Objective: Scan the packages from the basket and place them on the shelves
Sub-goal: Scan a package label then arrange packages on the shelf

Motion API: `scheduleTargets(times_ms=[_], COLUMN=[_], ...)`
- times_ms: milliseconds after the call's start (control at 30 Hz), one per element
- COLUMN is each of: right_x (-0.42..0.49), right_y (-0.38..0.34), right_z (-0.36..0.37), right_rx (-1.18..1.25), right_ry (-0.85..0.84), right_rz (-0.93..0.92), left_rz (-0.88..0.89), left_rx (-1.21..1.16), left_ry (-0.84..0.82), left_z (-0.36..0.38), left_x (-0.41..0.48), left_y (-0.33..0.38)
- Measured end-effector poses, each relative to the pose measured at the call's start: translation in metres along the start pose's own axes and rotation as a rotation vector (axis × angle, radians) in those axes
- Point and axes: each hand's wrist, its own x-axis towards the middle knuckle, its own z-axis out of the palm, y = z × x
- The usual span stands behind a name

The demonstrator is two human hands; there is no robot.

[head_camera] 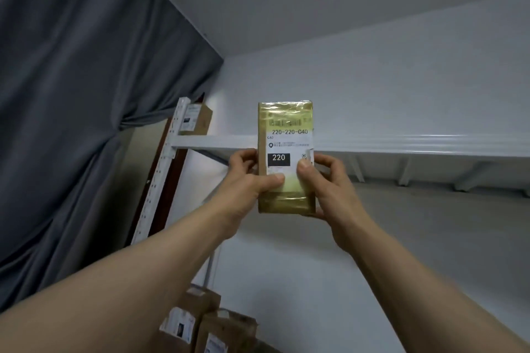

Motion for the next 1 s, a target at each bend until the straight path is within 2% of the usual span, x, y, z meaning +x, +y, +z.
scheduleTargets(times_ms=[233, 467, 600, 733, 1000], right_x=[0.126, 0.215, 0.251, 0.287, 0.361], right_y=[0.016, 0.047, 0.060, 0.070, 0.098], right_z=[0.063, 0.121, 0.154, 0.189, 0.266], right_rx=[-0.045, -0.213, -0.354, -0.501, -0.714], right_ry=[-0.041, -0.038, -0.038, 0.046, 0.155], right_rz=[-0.192, -0.418, -0.470, -0.526, -0.441], left_rz=[0.062, 0.085, 0.108, 0.169, 0.219], left_rx=[0.012, 0.026, 0.027, 0.052, 0.340], left_ry=[0.069, 0.102, 0.151, 0.131, 0.138], left_z=[-0.056, -0.119, -0.157, -0.193, -0.273], left_x=[0.112, 0.199, 0.241, 0.275, 0.358], left_y=[0.007, -0.012, -0.024, -0.028, -0.049])
